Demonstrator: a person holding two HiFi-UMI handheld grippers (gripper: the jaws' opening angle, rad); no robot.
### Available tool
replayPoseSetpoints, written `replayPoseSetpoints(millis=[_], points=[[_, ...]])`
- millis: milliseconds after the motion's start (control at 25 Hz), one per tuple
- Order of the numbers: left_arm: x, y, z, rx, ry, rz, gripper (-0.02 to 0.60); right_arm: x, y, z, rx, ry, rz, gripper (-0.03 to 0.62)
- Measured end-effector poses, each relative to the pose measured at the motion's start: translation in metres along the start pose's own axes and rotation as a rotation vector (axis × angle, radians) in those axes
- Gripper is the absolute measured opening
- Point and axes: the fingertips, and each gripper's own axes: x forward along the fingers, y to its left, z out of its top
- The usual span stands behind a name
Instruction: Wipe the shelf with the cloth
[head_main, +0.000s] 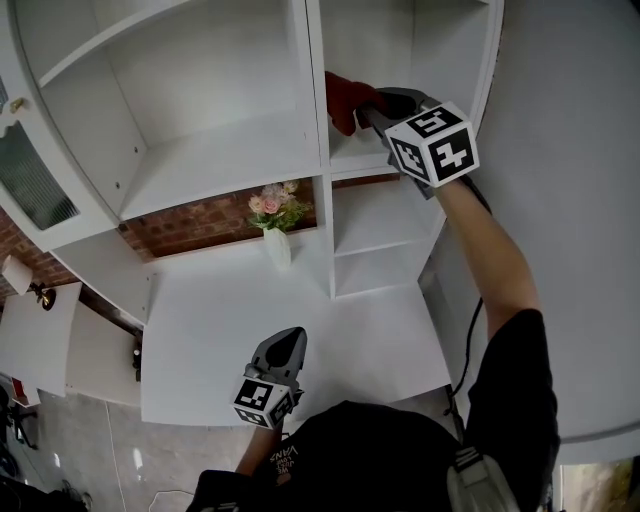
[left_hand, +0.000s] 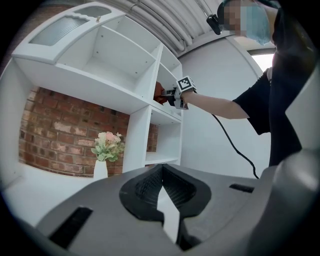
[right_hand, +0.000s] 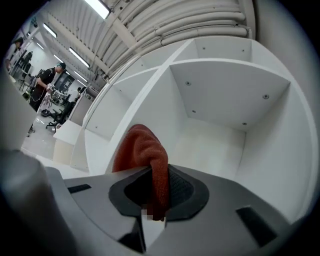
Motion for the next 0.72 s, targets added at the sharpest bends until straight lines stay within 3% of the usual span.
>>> replayPoseSetpoints(millis=[400, 720], points=[[0.010, 0.011, 0.010, 0.023, -0.024, 0.013, 0.006, 0.049, -0.017, -0.024, 0.032, 0.115, 0.027, 0.055], [0.036, -0.002, 0.021, 0.043, -0.049, -0.050, 0.006, 0.082, -0.019, -0.040, 0.126, 0.328, 0.153, 0.055]])
